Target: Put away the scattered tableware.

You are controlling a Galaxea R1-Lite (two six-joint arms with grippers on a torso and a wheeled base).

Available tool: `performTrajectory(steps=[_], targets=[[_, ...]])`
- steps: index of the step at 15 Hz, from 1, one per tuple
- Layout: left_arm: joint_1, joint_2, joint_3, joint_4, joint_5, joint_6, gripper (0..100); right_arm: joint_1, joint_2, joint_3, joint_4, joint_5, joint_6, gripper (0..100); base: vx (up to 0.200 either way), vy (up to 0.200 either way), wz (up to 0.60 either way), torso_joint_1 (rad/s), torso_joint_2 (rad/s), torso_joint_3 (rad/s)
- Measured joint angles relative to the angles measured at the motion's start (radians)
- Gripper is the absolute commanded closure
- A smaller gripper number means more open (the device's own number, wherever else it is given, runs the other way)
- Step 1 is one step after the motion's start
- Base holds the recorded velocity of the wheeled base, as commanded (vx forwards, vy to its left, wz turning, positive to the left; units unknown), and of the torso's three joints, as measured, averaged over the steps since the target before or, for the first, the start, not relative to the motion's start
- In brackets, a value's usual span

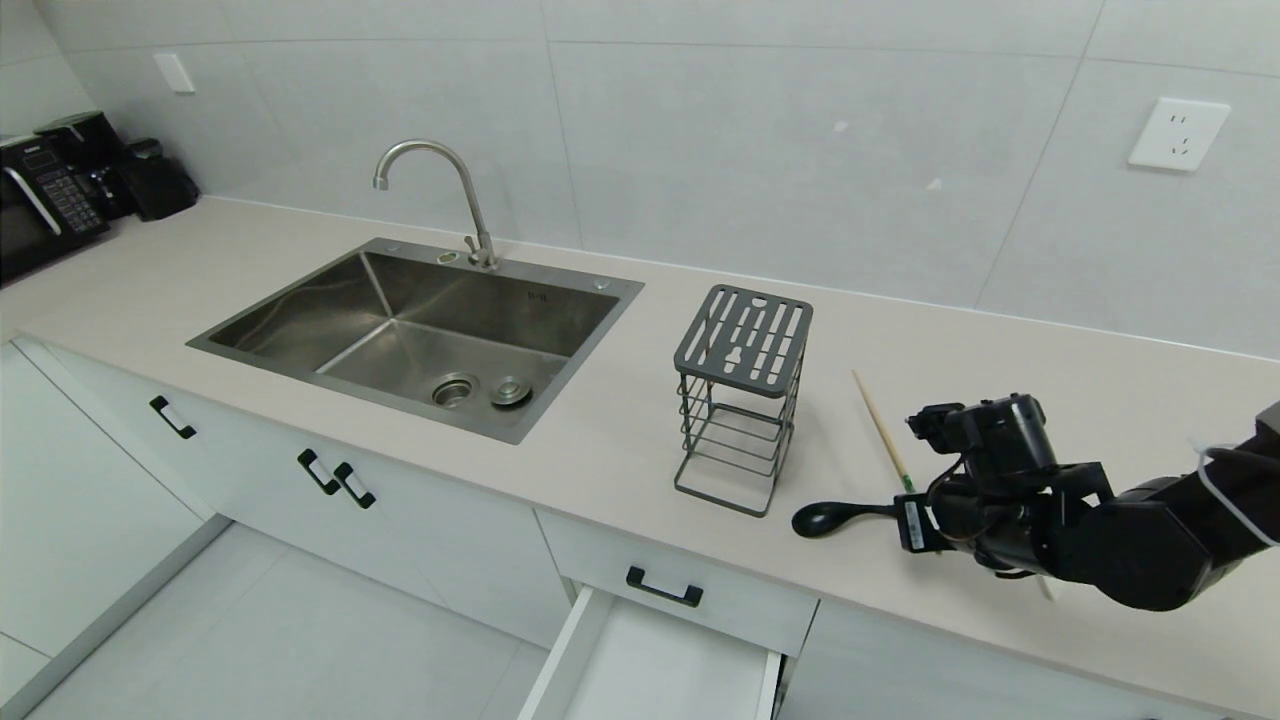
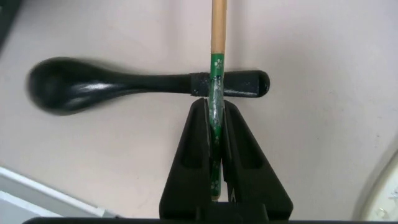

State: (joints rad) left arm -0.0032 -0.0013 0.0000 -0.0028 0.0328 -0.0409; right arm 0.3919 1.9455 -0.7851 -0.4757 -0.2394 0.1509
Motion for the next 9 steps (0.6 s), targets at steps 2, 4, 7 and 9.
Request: performTrajectory(steps=[2, 4, 7, 9], targets=[[0.0, 0.0, 0.0, 0.0, 0.0, 0.0, 0, 0.039, -0.07, 0.023, -0.005, 0.0, -0.005, 100, 0.0, 0.0, 0.0, 0.0, 0.0, 0.0], [0.0, 0.0, 0.0, 0.0, 0.0, 0.0, 0, 0.075, -0.121, 0.031, -0.054, 0.0, -0.011, 100, 0.0, 0.0, 0.0, 0.0, 0.0, 0.0], [0.0, 0.0, 0.0, 0.0, 0.0, 0.0, 0, 0.097, -0.185, 0.043, -0.067, 0.001, -0.033, 100, 0.0, 0.0, 0.0, 0.0, 0.0, 0.0], [0.0, 0.0, 0.0, 0.0, 0.0, 0.0, 0, 0.099, -0.231, 0.073, -0.079, 0.004, -0.044, 100, 0.0, 0.0, 0.0, 0.0, 0.0, 0.0]])
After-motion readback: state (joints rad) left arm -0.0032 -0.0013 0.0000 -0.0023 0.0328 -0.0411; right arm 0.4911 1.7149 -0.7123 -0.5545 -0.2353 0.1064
